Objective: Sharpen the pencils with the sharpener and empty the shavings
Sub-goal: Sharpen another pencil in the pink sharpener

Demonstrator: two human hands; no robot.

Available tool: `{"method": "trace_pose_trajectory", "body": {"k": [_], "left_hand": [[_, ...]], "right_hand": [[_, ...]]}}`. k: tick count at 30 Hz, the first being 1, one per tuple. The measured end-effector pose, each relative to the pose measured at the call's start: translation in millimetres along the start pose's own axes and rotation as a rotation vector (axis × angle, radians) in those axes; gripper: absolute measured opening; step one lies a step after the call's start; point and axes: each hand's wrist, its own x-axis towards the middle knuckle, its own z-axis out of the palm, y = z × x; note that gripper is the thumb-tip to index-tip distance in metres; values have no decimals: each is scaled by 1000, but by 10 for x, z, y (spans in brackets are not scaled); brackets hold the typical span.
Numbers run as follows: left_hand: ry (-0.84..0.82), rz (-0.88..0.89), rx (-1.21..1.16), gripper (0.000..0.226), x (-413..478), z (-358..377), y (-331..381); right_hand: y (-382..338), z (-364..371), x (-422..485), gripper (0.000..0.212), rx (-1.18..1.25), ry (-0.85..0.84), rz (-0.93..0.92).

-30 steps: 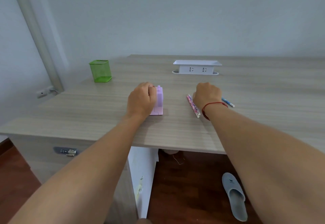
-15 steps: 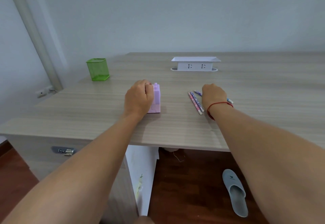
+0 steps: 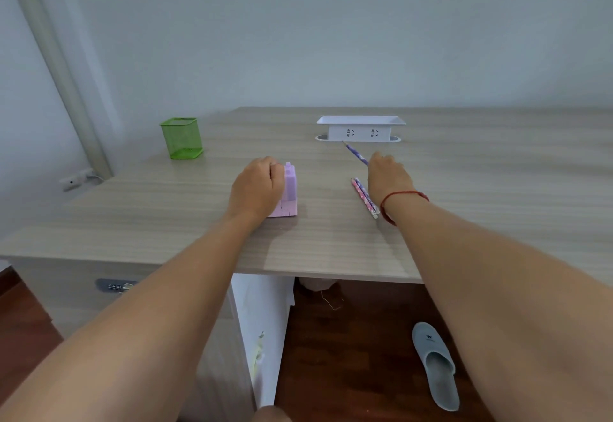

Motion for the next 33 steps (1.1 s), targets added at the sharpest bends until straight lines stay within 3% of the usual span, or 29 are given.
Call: {"method": "trace_pose_trajectory", "body": {"k": [5,16,33], "left_hand": [[-90,-21,11,33,-24,-86,22],[-206,-57,39,29,-174,-298,100],[-159,-66,34,34,-188,-244,72]], "right_hand": [[-100,-83,-114,22,35,-1,-52],[-317,-315,-401,29,-45,-96,-232],[-321,-235,-444,32,-66,-118,-266]]}}
